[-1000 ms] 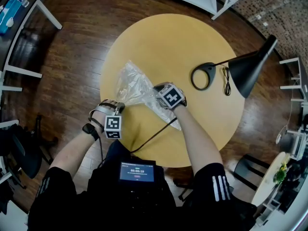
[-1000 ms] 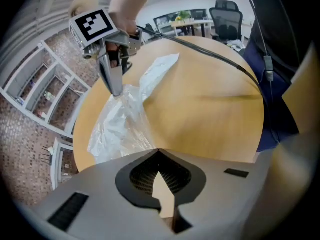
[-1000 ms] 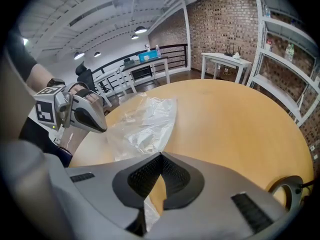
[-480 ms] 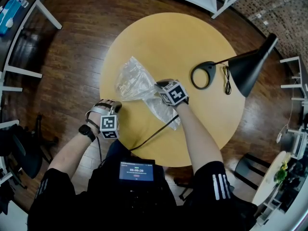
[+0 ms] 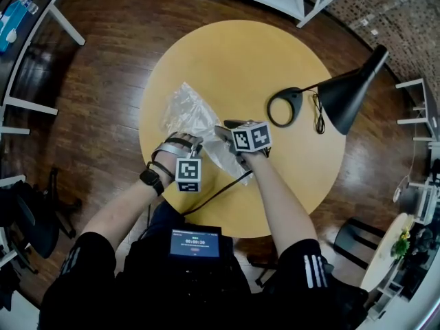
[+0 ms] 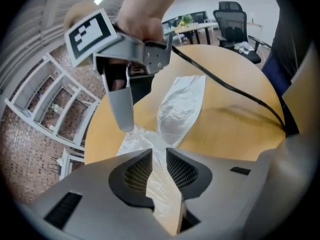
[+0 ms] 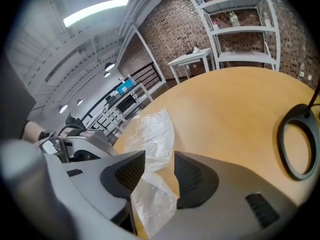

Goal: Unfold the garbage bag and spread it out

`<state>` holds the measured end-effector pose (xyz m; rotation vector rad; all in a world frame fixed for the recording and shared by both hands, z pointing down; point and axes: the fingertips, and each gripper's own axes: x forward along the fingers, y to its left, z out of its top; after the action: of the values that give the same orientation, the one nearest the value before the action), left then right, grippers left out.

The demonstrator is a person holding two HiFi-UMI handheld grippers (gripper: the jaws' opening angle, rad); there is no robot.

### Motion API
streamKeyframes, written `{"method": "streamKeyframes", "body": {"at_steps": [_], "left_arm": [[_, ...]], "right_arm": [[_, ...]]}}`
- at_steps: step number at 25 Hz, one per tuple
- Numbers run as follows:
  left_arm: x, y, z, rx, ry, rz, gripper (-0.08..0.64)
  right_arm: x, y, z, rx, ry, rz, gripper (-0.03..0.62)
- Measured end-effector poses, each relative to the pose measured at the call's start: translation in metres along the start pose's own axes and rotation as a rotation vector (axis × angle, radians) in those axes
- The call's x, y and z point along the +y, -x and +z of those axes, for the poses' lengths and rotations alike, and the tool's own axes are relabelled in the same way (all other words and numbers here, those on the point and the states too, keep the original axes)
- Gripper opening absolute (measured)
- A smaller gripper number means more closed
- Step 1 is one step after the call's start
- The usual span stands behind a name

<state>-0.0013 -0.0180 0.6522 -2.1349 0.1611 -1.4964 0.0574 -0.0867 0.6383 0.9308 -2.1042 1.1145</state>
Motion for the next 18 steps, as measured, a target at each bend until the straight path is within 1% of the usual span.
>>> {"method": "streamKeyframes", "body": {"at_steps": [2, 5, 9, 10, 11, 12, 13, 15, 18], "left_arm": [[-0.004, -0.011, -0.002, 0.037, -0.023, -0.008, 0.089], [-0.009, -0.022, -0.006, 0.075, -0.036, -0.016, 0.089], [-0.016, -0.029, -0.009, 0.096, -0.039, -0.039, 0.085], [-0.018, -0.031, -0.009, 0.099, -0.041, -0.044, 0.073], [-0.019, -0.032, -0.009, 0.100, -0.042, -0.050, 0.061], [-0.021, -0.033, -0.009, 0.100, -0.042, -0.055, 0.043], [-0.022, -0.034, -0.009, 0.100, -0.041, -0.061, 0.024], [-0.025, -0.036, -0.010, 0.100, -0.037, -0.074, 0.000], [-0.027, -0.037, -0.011, 0.091, -0.028, -0.096, 0.001]], "right_arm": [[0.003, -0.003, -0.013, 0.023, -0.015, 0.012, 0.212], [0.007, -0.010, -0.026, 0.038, -0.032, 0.037, 0.212], [0.014, -0.020, -0.026, 0.008, -0.089, 0.081, 0.214], [0.015, -0.023, -0.025, 0.003, -0.099, 0.084, 0.207], [0.015, -0.025, -0.025, 0.001, -0.104, 0.083, 0.177], [0.015, -0.026, -0.025, 0.003, -0.105, 0.080, 0.100], [0.014, -0.027, -0.026, 0.010, -0.106, 0.075, 0.067], [0.013, -0.029, -0.028, 0.029, -0.100, 0.064, 0.031], [0.008, -0.028, -0.027, 0.036, -0.071, 0.035, 0.014]]}}
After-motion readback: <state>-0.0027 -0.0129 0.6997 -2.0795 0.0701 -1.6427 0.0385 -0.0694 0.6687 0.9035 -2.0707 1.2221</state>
